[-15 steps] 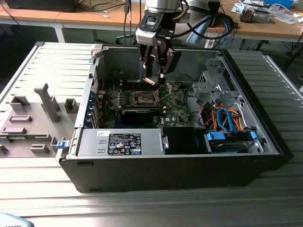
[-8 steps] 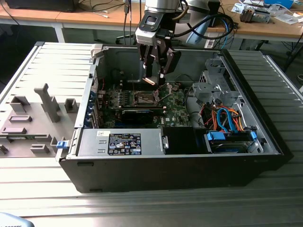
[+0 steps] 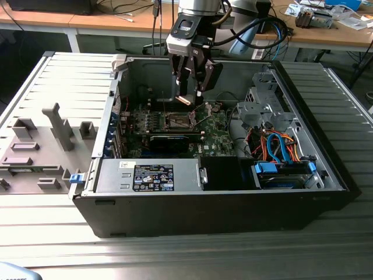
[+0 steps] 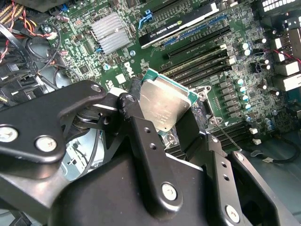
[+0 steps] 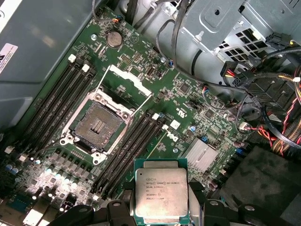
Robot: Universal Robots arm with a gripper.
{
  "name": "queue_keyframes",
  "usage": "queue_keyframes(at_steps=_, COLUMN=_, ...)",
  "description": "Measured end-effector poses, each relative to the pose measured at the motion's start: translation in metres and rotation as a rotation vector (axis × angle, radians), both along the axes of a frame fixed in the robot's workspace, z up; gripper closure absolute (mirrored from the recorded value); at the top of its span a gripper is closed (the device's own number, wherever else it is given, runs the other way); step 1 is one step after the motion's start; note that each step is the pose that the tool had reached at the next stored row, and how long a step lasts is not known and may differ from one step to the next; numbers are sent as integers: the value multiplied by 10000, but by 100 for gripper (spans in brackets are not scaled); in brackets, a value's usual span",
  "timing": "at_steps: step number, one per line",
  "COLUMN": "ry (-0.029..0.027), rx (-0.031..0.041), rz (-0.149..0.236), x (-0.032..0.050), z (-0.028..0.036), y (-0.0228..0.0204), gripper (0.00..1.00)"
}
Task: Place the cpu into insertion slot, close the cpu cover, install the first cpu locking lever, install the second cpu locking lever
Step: 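Place the cpu into insertion slot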
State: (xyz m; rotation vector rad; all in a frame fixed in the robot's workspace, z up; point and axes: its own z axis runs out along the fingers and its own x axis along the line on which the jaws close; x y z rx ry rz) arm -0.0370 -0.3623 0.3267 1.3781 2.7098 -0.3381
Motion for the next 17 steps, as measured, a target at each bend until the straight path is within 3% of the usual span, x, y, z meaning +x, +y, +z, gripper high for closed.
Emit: queue_keyframes(at_steps=17, ry=0, rx=-82, rz=-129, x=0, z=-5, y=0, gripper=46)
